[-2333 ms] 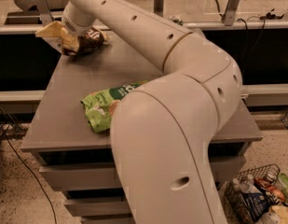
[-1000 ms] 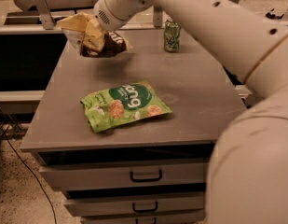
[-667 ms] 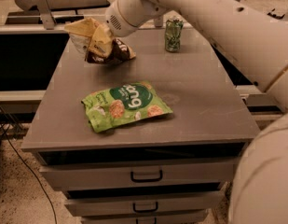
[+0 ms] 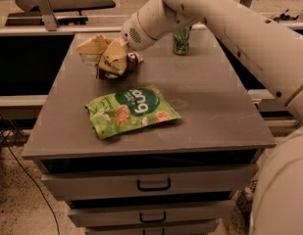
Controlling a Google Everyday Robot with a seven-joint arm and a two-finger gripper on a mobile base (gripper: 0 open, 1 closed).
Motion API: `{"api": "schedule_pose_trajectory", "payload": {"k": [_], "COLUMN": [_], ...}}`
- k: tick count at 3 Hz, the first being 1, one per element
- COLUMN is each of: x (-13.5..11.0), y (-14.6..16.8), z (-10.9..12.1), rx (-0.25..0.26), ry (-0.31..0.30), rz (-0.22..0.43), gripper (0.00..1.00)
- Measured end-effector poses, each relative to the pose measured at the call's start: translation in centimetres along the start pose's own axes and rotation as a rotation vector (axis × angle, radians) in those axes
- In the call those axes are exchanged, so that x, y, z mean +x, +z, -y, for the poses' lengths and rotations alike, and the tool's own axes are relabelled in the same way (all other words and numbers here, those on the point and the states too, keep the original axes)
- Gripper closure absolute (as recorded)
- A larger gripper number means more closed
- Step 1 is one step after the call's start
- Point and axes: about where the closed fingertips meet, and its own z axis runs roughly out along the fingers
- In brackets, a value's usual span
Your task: Move brown chip bag near green rice chip bag
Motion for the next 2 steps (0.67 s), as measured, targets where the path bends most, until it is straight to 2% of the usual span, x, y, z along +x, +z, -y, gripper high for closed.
{"api": "schedule_pose_trajectory", "payload": {"k": [1,2], "x": [0.87,1.08], "y": [-0.07,-0.20], "z": [-0.95,-1.47], "rx": [-0.084,-0.137], "ry": [-0.019,-0.039], "rz": [-0.006,-0.009], "gripper": [0.38,0.16]}}
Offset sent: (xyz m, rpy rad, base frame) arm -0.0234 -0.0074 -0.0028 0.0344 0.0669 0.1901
